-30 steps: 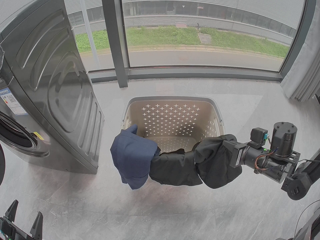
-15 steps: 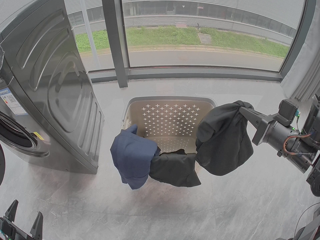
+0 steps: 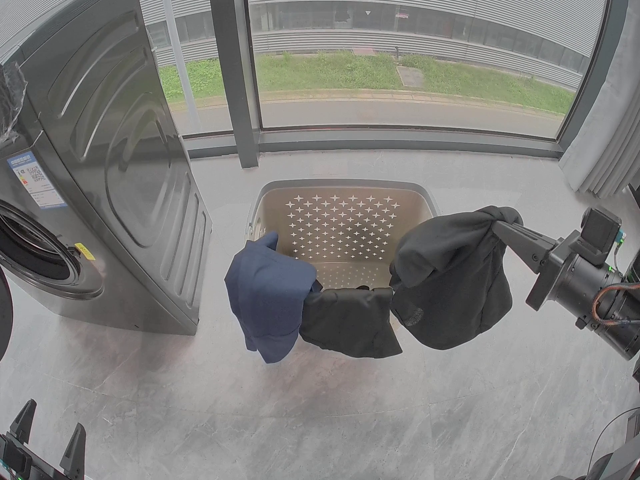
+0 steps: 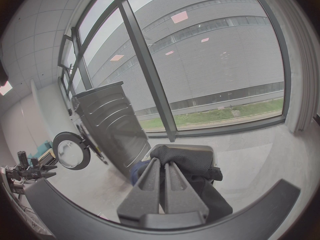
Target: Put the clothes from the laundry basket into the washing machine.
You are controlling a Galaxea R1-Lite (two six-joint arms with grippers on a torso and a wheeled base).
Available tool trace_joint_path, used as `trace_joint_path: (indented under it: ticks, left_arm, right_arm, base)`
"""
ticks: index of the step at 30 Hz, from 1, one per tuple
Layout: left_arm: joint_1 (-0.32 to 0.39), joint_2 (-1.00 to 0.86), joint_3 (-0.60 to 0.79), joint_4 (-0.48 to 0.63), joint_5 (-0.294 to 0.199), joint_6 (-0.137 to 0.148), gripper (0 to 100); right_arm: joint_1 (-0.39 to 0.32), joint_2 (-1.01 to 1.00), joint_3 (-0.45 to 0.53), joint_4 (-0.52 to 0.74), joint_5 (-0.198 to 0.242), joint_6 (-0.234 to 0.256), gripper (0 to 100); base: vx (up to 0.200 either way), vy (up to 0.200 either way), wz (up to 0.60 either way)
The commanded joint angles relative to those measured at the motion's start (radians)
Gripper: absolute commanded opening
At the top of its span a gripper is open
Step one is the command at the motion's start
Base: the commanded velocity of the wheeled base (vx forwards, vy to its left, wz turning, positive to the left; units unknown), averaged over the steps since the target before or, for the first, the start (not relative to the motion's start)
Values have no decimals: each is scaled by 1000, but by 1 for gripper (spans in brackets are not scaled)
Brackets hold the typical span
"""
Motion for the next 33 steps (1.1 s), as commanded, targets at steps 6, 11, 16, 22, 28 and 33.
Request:
trace_joint_path:
  ticks: [6,11,16,22,28,33]
  left_arm:
    - [0,-10,12,0,0,-1,100]
    - [0,-10,12,0,0,1,100]
    - [0,-10,12,0,-2,-1,100]
    - [0,-10,12,0,0,-2,100]
    - [0,-10,12,0,-2,-2,100]
    - [0,-10,12,0,0,-2,100]
  right_arm:
    - [33,-9,22,-49,34,1,0]
    - [34,-23,20,-54,51,1,0]
    - [36,-15,20,-56,59,2,0]
    - [59,-15,19,-66,60,2,0]
    - [73,-20,20,-88,80,1,0]
    - [86,-20,28,-102,87,1,0]
  base:
    - [-133,0,0]
    - [0,40,0]
    - [0,200,0]
    - [0,200,0]
    - [0,200,0]
    - [0,200,0]
